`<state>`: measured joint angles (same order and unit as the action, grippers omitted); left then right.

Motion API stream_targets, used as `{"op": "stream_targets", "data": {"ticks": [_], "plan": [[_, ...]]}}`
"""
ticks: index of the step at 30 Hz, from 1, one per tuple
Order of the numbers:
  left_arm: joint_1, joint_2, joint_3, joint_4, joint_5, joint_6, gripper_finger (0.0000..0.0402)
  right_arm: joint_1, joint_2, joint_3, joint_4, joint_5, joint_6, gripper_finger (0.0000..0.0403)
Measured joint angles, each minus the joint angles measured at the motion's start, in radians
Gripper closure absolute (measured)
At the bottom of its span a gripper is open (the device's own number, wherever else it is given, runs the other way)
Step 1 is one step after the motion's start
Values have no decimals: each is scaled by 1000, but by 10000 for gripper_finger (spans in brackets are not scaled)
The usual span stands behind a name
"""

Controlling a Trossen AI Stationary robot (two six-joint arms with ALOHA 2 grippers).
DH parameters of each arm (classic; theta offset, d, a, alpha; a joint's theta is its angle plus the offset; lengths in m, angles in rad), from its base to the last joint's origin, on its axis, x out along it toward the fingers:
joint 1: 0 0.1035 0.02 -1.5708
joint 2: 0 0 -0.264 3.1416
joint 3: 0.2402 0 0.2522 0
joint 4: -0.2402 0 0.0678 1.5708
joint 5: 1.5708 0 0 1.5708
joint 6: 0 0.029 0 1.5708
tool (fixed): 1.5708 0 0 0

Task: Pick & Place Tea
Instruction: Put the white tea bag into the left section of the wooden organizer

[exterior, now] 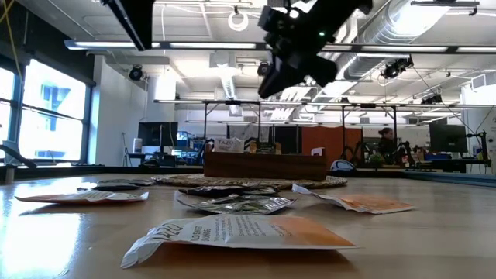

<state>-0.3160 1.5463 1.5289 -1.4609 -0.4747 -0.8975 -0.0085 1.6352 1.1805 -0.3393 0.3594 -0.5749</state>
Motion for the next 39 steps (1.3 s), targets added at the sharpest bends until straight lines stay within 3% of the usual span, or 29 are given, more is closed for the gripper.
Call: {"op": "stream_targets", "data": {"ticks": [5, 12, 15, 19, 23, 26, 29, 35, 39], "plan": [[-115, -19, -108, 141, 76, -25, 222, 74, -47, -148, 29, -9, 119, 343], [-231, -164, -285, 220, -29, -252, 222, 171, -135, -308, 162, -128, 255, 340], [-249, -271, -412, 289, 3, -304, 222, 185, -218, -361, 229, -139, 258, 343], [-247, -435, -590, 526, 20, -258, 222, 174, -363, -445, 320, -131, 268, 345], [-247, -533, -762, 906, 15, -128, 222, 166, -462, -566, 460, -181, 314, 345], [-247, -539, -848, 1172, 43, 83, 222, 172, -486, -662, 600, -213, 330, 345], [-247, -519, -902, 1325, 102, 232, 222, 174, -481, -743, 761, -208, 336, 345], [-247, -429, -923, 1325, 90, 148, 222, 174, -475, -800, 904, -205, 349, 346], [-228, -360, -924, 1341, 70, 177, 222, 174, -472, -803, 937, -173, 341, 346]]}}
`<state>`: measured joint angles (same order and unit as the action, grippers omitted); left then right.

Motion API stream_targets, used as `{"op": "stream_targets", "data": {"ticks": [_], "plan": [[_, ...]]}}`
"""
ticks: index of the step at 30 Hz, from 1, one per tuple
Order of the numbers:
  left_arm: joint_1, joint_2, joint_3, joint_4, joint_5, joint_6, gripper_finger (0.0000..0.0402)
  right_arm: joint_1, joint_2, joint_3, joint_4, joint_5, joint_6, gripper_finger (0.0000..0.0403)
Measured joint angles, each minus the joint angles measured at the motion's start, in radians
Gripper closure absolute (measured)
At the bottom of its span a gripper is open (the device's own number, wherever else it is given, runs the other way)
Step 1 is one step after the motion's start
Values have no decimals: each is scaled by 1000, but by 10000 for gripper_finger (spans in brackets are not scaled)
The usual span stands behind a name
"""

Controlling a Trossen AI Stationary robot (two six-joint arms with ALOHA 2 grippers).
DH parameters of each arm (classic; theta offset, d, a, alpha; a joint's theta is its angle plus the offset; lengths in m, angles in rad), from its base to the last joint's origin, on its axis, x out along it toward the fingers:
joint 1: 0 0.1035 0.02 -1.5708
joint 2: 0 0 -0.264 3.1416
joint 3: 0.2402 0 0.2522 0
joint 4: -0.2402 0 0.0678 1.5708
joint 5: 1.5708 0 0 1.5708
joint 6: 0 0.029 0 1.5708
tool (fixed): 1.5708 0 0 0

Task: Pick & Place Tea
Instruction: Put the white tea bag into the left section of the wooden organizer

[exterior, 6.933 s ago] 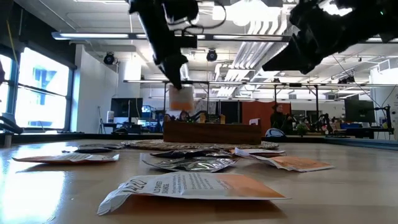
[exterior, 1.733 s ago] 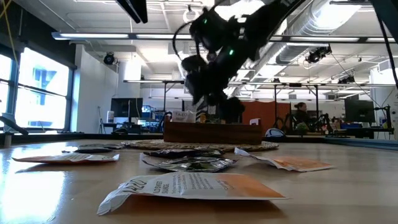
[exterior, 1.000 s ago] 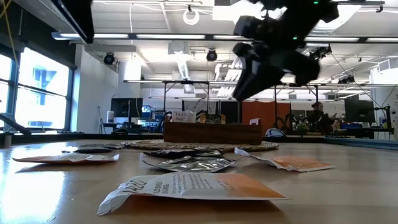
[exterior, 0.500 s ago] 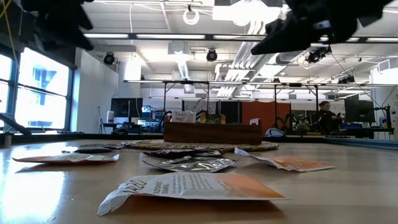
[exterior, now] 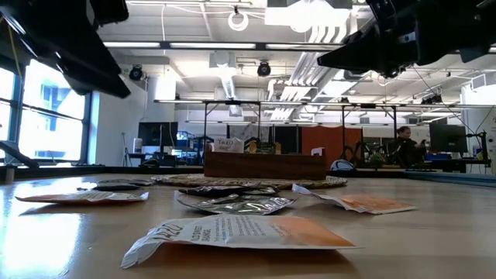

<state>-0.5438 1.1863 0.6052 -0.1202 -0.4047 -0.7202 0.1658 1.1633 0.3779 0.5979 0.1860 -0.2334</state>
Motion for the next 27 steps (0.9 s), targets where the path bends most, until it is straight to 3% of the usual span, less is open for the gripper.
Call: {"op": "stream_targets", "data": {"ticks": [3, 12, 18, 22, 27], "plan": [[46, 60, 0, 0, 23, 14, 222, 0, 0, 0, 19, 13, -1, 346], [219, 236, 11, 70, 380, 284, 222, 0, 0, 0, 28, 9, 6, 346], [237, 377, 104, 73, 404, 602, 222, 0, 0, 0, 28, 14, 6, 347], [237, 467, 180, 48, 451, 691, 222, 0, 0, 0, 20, 13, 6, 346], [236, 519, 273, -108, 475, 770, 222, 0, 0, 0, 5, 13, 6, 352]]}}
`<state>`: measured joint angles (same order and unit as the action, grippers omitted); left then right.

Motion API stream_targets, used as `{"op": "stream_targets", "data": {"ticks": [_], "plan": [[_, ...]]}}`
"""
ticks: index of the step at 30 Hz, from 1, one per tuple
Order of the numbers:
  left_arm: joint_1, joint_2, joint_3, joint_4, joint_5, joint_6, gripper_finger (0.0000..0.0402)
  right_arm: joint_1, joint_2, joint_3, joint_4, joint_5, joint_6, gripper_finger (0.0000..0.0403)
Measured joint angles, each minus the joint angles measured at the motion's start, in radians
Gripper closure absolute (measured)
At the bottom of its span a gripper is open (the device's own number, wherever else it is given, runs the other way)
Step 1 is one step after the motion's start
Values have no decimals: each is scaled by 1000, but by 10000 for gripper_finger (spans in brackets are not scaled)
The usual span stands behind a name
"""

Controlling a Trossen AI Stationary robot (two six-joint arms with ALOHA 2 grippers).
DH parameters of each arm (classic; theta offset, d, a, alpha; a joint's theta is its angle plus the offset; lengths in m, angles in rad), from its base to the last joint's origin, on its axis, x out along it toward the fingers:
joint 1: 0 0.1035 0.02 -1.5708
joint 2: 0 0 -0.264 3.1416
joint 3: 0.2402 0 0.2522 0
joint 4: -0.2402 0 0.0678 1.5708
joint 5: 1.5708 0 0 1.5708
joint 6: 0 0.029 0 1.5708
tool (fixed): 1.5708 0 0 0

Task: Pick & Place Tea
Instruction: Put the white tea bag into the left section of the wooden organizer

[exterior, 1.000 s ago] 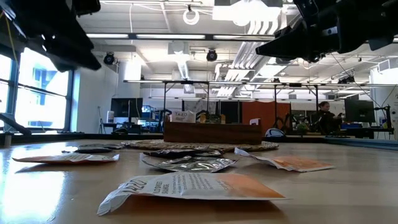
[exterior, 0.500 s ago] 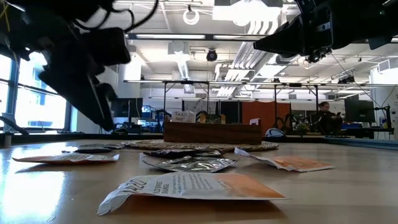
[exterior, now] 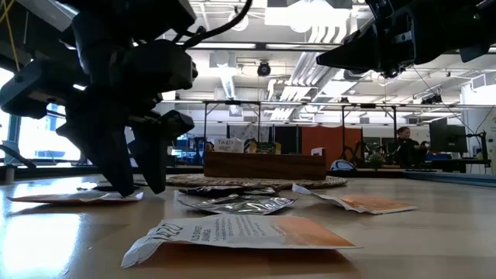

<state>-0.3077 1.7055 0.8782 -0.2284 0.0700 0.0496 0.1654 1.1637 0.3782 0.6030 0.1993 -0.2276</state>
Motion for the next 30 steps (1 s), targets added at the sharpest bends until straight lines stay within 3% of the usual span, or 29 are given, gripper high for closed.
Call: {"op": "stream_targets", "data": {"ticks": [5, 10, 16, 24, 30], "plan": [[0, 4, 87, -103, -34, 97, 237, 0, 0, 0, -11, 0, 0, 356], [0, 2, 206, -311, -42, 120, 268, 0, 0, 0, -23, 0, 3, 356], [-3, 1, 212, -389, 56, 105, 279, 0, 0, 0, -32, 0, 10, 358], [1, 1, 208, -349, 33, 121, 260, 0, 0, 0, -38, 0, 10, 359], [0, 39, 206, -344, -6, 161, 211, 0, 0, 0, -37, 0, 15, 356]]}}
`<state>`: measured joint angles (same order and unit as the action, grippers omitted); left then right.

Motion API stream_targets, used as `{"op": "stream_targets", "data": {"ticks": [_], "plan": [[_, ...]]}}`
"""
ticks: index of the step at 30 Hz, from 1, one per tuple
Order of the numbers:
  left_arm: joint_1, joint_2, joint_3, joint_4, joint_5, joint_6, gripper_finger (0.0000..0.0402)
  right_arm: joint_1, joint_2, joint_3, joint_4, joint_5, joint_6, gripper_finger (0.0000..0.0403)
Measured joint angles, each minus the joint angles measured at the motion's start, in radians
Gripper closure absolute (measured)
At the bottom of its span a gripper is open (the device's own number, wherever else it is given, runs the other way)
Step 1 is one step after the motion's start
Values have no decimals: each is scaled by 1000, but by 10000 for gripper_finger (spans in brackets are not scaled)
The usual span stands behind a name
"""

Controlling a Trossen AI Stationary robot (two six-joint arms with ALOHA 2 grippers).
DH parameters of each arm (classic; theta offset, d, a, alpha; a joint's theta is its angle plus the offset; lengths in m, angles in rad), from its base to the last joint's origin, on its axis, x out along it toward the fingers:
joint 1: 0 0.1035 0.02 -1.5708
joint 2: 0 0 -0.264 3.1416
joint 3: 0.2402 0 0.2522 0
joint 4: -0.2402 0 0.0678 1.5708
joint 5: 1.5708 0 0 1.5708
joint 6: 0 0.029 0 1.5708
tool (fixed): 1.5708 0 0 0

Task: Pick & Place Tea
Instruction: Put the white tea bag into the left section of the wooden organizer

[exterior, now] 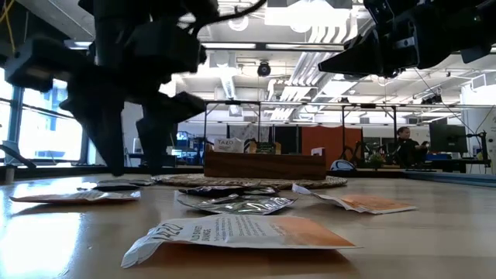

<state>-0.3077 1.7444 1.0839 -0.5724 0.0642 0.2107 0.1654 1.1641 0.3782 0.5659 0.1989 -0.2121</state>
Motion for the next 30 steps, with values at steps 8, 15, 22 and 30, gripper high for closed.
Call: {"op": "stream_targets", "data": {"ticks": [8, 15, 22, 30], "plan": [[0, 74, 6, 11, 1, 143, 160, 0, 0, 0, 1, -5, 5, 361], [3, 74, 5, -1, -54, 150, 166, 0, 0, 0, 0, -4, 4, 359], [49, 87, 5, -33, -21, 9, 255, 0, 0, 0, -1, -6, 3, 361], [124, 106, 4, -22, 68, -94, 382, 0, 0, 0, 0, -12, 4, 361]]}}
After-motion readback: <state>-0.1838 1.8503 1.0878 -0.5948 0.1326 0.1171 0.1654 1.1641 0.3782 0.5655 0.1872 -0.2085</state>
